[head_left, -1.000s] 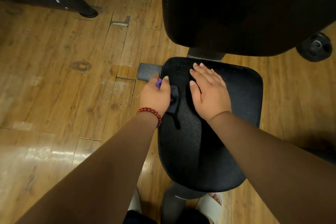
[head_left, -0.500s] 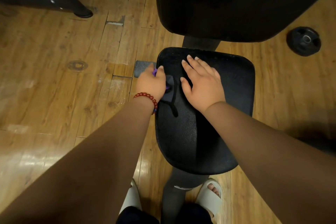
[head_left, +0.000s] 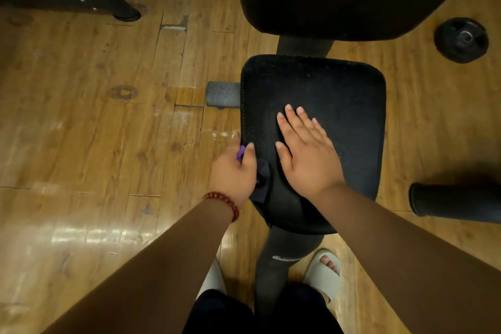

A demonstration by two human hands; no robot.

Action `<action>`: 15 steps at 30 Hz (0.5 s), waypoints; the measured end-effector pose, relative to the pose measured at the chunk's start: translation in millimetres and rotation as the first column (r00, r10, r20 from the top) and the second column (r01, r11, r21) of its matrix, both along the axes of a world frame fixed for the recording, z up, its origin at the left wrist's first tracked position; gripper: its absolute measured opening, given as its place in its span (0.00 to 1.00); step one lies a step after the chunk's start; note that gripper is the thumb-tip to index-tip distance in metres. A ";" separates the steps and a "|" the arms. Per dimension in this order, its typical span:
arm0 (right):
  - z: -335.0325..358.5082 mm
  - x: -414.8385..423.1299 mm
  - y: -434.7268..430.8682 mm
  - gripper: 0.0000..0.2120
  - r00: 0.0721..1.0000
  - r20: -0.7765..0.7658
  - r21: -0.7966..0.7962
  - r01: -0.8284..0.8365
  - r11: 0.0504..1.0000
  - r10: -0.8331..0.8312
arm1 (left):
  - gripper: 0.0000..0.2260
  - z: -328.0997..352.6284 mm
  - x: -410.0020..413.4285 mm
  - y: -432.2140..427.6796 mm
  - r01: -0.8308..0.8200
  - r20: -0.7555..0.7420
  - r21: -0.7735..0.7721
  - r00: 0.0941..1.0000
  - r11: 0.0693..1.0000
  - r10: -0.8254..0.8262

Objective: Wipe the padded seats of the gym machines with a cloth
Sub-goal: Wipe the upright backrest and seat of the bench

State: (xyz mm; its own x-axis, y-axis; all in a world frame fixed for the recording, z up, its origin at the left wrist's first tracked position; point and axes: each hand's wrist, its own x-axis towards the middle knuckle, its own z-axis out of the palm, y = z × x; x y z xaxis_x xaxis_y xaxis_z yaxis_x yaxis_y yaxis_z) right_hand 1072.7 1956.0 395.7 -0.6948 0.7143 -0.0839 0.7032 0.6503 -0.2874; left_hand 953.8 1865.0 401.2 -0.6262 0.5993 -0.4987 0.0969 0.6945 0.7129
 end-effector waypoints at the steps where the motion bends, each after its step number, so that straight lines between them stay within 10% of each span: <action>1: 0.2 -0.8 -0.3 0.29 1.000 -0.005 0.009 0.007 1.000 -0.007 | 0.22 0.5 -4.6 9.6 -0.031 0.010 0.009 0.999 0.999 0.031; 15: 1.1 -3.0 -7.3 0.26 0.999 0.007 0.046 0.032 0.998 -0.033 | 0.24 5.4 21.9 -14.6 0.017 -0.037 -0.013 0.999 1.000 -0.017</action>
